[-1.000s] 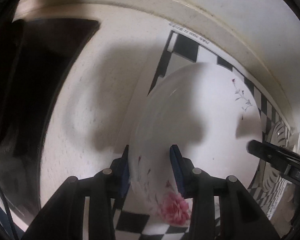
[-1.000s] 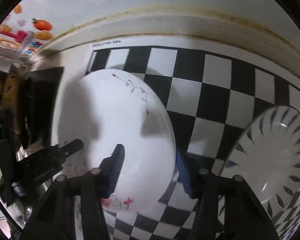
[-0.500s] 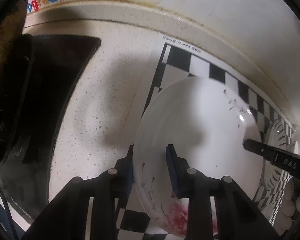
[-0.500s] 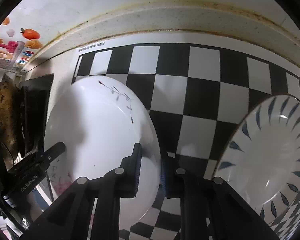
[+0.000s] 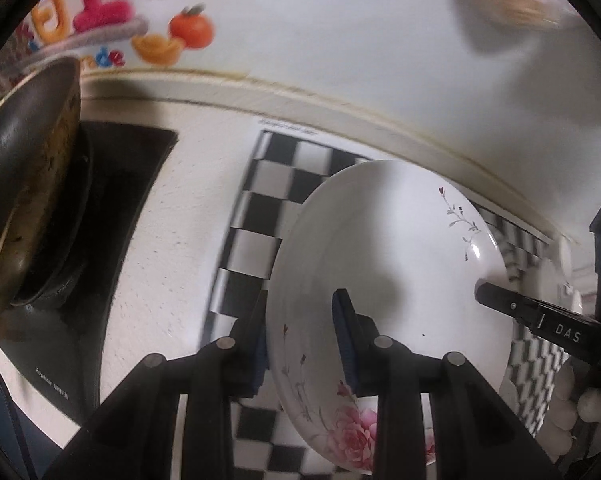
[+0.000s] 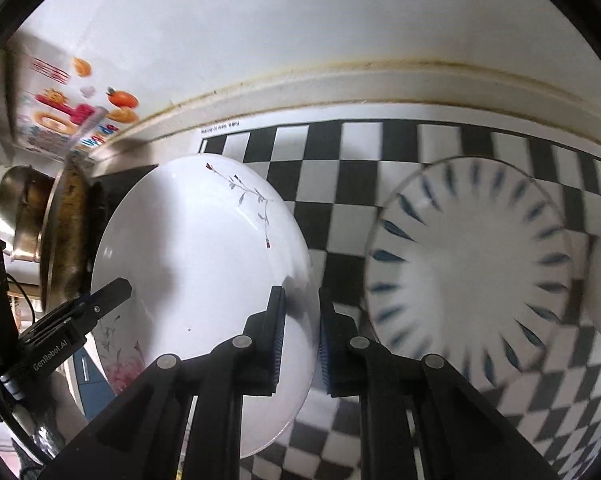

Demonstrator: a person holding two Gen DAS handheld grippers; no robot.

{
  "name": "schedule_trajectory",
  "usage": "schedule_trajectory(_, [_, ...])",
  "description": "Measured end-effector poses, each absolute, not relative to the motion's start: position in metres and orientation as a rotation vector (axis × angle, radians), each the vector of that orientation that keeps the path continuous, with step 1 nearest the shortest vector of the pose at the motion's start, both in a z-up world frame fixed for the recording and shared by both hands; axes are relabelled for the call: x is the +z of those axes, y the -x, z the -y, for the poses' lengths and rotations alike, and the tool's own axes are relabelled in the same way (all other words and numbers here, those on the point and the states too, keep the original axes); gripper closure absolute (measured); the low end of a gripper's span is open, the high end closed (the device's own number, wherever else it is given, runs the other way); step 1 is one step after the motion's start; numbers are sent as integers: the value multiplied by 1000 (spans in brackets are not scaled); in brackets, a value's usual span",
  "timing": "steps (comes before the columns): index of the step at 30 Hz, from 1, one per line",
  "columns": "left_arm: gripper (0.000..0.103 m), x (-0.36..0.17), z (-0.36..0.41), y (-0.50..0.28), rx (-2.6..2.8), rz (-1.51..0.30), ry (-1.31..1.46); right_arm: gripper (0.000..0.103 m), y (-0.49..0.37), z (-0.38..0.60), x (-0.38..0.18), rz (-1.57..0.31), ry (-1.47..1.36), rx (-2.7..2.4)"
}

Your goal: Organize plates and bowls

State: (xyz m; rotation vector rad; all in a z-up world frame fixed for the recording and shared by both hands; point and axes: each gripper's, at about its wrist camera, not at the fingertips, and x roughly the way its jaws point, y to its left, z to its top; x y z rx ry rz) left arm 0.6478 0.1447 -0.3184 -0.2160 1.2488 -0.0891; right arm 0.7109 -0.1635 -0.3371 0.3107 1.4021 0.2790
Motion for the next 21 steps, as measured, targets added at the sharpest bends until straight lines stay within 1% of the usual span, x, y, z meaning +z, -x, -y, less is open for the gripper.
schedule_trajectory(7, [76, -280, -91, -618, -186, -1206, 178, 86, -639, 236, -282, -1309, -360, 232])
schedule_trajectory(11, [76, -268, -56, -593, -247, -1204, 153, 86, -596, 271, -265, -1281, -388, 191])
schedule_trajectory(16, [76, -282, -14, -566, -313, -1259, 113, 86, -538, 312, -265, -1277, -444, 140])
schedule_trajectory(21, [76, -314, 18, -544, -344, -1337, 69, 86, -490, 343, -295, -1310, -487, 80])
